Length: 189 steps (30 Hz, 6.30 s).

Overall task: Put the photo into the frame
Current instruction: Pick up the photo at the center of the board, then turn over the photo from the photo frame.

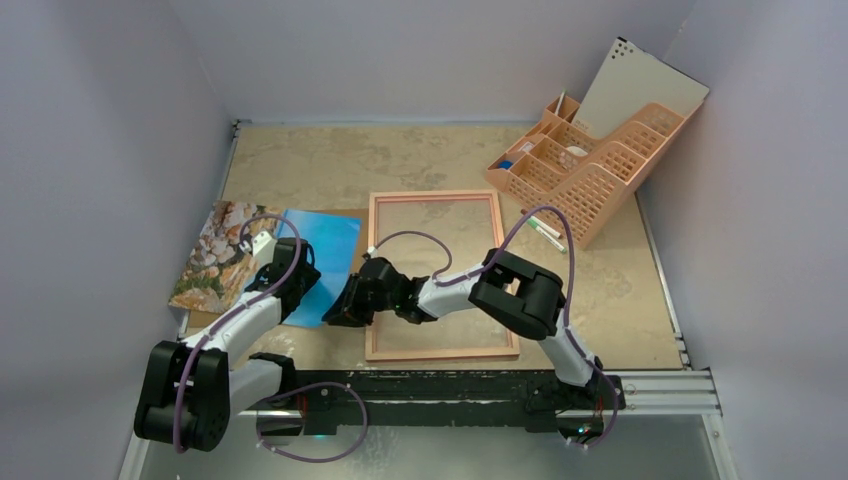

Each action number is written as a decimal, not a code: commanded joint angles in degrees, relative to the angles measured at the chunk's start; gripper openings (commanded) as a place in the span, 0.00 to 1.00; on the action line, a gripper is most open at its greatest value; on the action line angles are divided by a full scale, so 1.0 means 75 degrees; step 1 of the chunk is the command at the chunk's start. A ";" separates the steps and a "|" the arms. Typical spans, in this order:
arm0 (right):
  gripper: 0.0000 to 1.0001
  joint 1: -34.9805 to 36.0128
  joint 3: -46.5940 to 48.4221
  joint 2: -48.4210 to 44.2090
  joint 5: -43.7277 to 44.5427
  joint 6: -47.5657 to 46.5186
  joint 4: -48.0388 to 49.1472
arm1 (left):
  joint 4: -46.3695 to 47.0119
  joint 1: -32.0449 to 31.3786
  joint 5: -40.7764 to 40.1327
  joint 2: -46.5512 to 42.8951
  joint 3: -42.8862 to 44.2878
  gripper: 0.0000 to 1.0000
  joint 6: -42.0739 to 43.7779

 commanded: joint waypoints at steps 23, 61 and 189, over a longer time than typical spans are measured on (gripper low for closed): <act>0.33 -0.0087 -0.0257 0.0053 0.0133 0.0672 -0.0087 | -0.0312 0.0024 -0.0102 -0.0097 -0.0115 0.33 -0.0043; 0.00 -0.1725 -0.3848 -0.4403 -0.0159 -0.3224 -0.0187 | -0.1494 0.0024 0.1712 -0.0671 0.1741 0.49 0.1669; 0.00 -0.4293 -0.1200 -0.7826 -0.0250 -0.1492 -0.2113 | 0.3249 -0.3866 0.4594 -0.0738 0.2908 0.25 0.7873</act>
